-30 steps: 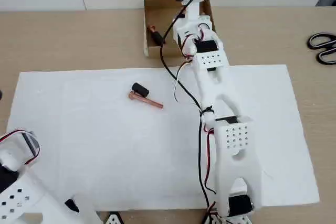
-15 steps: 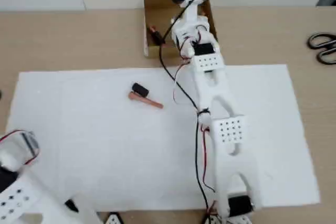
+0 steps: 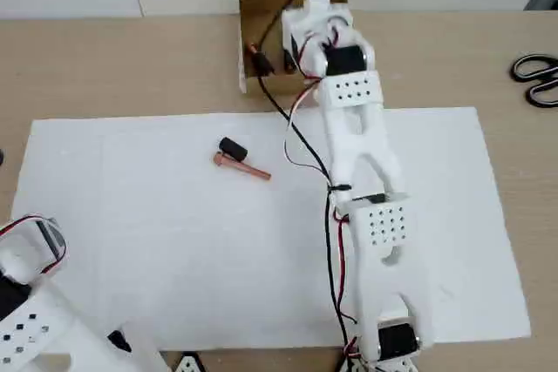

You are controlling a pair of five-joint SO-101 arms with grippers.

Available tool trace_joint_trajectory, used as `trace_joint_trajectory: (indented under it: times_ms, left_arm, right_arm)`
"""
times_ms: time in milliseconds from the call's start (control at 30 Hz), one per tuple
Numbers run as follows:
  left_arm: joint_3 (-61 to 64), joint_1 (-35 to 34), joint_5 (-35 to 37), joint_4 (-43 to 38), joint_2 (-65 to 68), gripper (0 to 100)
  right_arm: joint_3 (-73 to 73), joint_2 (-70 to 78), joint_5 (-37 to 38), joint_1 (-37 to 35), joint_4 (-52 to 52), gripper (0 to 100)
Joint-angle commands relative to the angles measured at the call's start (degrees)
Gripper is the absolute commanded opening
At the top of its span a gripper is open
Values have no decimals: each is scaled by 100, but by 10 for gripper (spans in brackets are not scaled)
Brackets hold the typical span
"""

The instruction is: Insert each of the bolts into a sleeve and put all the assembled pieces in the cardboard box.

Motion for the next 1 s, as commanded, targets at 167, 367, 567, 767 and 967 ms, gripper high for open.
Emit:
trace_joint_trajectory:
  times_ms: [167, 367, 567, 767, 967]
  left_arm:
    - [-22, -18, -26, 9, -70, 167]
    - [-13, -18, 53, -18, -70, 167]
    - [-22, -18, 369, -26, -70, 167]
    - [-22, -18, 378, -26, -70, 167]
    - [-22, -18, 378, -26, -70, 167]
  right_arm:
    - [-809, -778, -308, -637, 2642, 126]
    - [-818, -760, -264, -1121, 4277, 127]
    - [-88, -637, -264, -1314, 4268, 127]
    - [26, -277, -185, -1323, 4189, 129]
    - [44, 22, 730, -1657, 4242, 130]
